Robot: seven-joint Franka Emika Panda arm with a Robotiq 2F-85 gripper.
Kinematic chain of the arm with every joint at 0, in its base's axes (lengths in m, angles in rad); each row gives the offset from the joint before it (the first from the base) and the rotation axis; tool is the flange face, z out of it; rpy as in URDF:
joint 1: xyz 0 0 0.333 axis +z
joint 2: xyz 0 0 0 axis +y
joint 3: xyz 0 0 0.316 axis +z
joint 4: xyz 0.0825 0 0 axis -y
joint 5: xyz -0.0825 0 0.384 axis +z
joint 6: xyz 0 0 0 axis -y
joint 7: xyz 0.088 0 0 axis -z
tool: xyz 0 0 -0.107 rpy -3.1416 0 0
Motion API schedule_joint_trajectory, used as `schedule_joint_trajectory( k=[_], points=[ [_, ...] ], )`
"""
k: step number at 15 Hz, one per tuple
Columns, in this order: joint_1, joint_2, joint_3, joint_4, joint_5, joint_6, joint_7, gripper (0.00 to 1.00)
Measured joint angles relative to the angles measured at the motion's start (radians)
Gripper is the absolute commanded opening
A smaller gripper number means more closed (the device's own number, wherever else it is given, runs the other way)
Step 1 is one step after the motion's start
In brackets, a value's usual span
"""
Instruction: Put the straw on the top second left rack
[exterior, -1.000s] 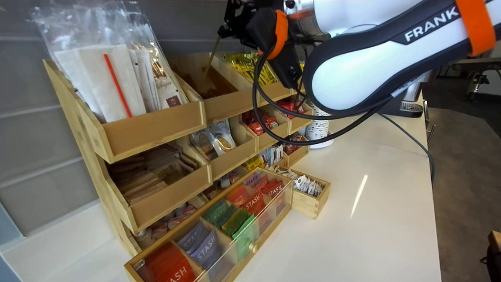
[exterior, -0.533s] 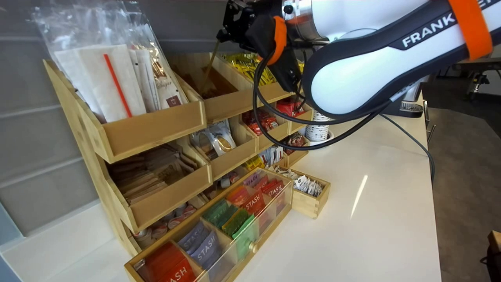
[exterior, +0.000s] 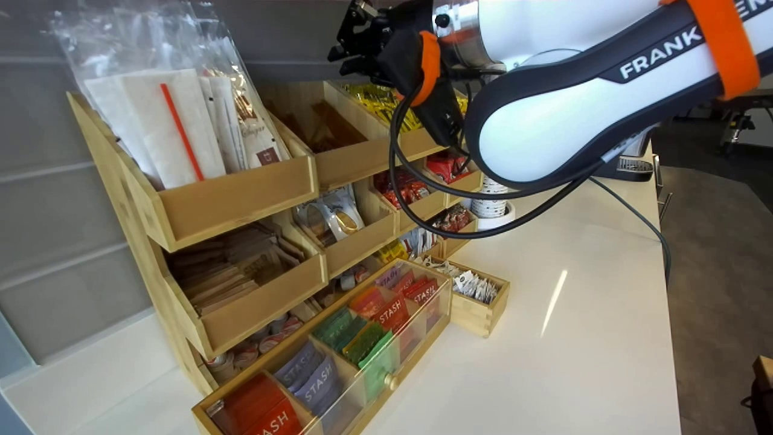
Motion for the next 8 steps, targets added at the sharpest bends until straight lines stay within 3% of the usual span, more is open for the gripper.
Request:
schedule_joint_trajectory(
  k=[6,8],
  points=[
    [0.002,0.004,-0.002,0.0,0.0,-0.017,-0.011,0.98],
    [0.01,0.023,-0.006,0.0,-0.013,-0.06,-0.022,1.0]
  ],
)
